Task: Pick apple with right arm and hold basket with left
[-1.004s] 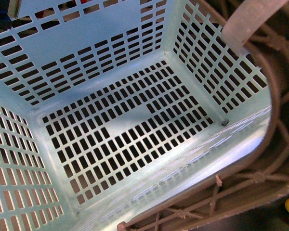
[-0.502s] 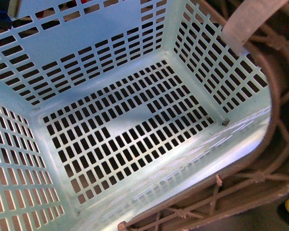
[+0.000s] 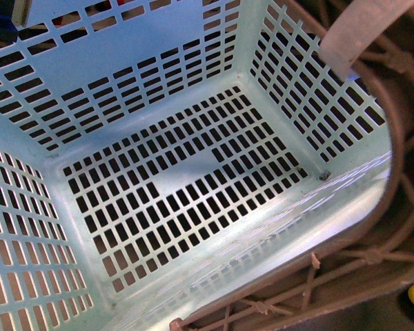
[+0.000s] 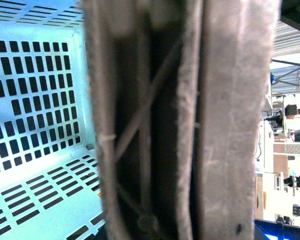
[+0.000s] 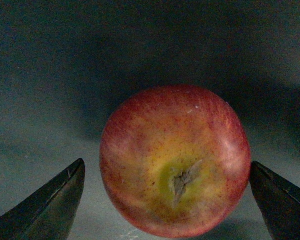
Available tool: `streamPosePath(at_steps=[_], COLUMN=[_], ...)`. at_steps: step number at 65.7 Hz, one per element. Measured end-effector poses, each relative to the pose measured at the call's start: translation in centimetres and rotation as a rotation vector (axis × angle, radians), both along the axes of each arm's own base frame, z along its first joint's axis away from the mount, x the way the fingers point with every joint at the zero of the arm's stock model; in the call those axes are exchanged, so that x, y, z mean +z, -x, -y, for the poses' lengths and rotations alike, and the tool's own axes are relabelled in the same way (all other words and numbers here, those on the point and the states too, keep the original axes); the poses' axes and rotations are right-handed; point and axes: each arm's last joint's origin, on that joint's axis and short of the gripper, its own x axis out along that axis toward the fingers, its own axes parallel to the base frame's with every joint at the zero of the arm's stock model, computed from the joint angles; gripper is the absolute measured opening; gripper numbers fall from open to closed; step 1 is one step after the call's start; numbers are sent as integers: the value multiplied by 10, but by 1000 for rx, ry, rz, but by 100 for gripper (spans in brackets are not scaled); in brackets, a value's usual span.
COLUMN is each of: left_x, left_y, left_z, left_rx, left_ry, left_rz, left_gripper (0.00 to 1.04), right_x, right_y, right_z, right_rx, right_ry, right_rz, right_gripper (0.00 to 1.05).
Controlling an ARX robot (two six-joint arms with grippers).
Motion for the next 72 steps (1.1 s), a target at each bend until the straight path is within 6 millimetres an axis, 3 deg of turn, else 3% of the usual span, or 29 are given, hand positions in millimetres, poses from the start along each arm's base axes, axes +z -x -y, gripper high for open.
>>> streamPosePath(at_steps=[25,36,48,58,72], left_x=[0,0,0,0,0], left_y=[0,0,0,0,0], left_z=[0,0,0,0,0], left_rx=[1,1,1,2,1], left_ry=[-1,0,-1,-1,-1], left_rz=[1,0,1,1,0], left_gripper=[15,15,15,15,15], right_x=[-15,-15,-9,12,73], right_y=[-7,-6,1,5,10], right_z=[1,1,5,14,33], right_rx=[-23,-23,-23,-32,-39], right_ry=[21,16,-8,-32,-56], right_rz=[-20,-22,-17,27,179], right_gripper=[96,81,80,80,80])
